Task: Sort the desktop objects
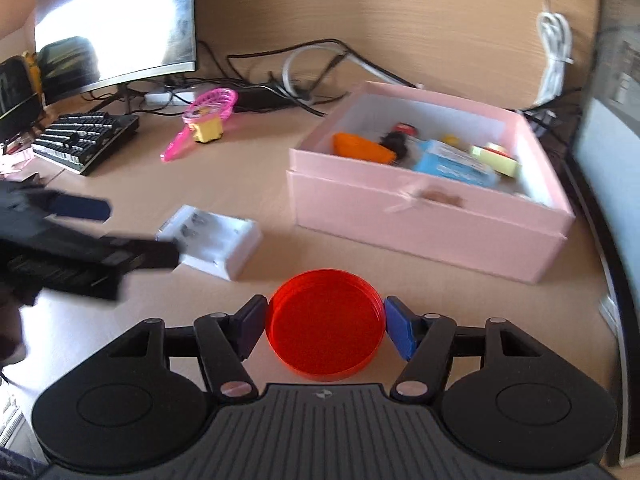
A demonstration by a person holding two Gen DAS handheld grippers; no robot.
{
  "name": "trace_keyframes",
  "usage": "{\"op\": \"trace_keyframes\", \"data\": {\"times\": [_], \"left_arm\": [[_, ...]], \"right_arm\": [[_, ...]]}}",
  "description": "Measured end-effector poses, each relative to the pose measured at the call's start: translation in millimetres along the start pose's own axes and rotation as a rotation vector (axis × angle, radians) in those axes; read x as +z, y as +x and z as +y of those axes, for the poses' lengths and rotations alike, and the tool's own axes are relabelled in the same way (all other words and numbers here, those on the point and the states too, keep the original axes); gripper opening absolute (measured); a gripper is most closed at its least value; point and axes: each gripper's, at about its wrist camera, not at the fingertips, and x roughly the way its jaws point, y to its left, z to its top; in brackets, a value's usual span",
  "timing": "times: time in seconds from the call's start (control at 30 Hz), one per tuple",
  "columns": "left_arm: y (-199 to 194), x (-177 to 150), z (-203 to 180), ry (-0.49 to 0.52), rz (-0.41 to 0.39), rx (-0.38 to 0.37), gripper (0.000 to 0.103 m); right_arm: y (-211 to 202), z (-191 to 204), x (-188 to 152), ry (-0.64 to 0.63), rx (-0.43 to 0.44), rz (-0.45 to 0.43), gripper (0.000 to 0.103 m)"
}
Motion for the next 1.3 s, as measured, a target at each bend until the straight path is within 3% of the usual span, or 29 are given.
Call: {"op": "trace_keyframes", "data": {"times": [0.17,0.27,0.43,0.47,0.63,0.7,0.93,1.07,1.2,1.3], "left_arm": [[31,7,-29,0.081,0.011,0.128,0.102],[42,8,-23,0.054,0.067,0.128,0.102],[45,7,-8,-0.027,0.094,0.075,0.101],[44,6,-6,-0.034,0.094,0.065,0.095],[24,0,-12,0.021,0.066,0.024,0.094],[2,5,-17,0.046,0.023,-0.018,0.094],[-78,74,-42,0.119,-0.286,-0.176,0.094],[-60,100,-64,0.189,-0.321,-0.176,0.094],[-17,119,-83,0.185,-0.282,-0.226,0.095],[13,122,-87,0.169,-0.206,-0.235,0.095]], "right_arm": [[-6,-9,-15,0.018,-0.046,0.037,0.064],[-13,-12,-20,0.036,-0.052,0.041,0.064],[-26,-16,-24,0.068,-0.04,0.037,0.064],[-29,-16,-23,0.069,-0.041,0.031,0.064],[-55,-26,-12,0.069,-0.035,-0.026,0.064],[-72,-33,0,0.071,-0.041,-0.067,0.064],[-144,-57,73,0.017,-0.111,-0.335,0.064],[-154,-63,104,0.0,-0.174,-0.424,0.064],[-141,-69,122,0.018,-0.198,-0.44,0.064],[-127,-77,131,0.041,-0.217,-0.421,0.064]]}}
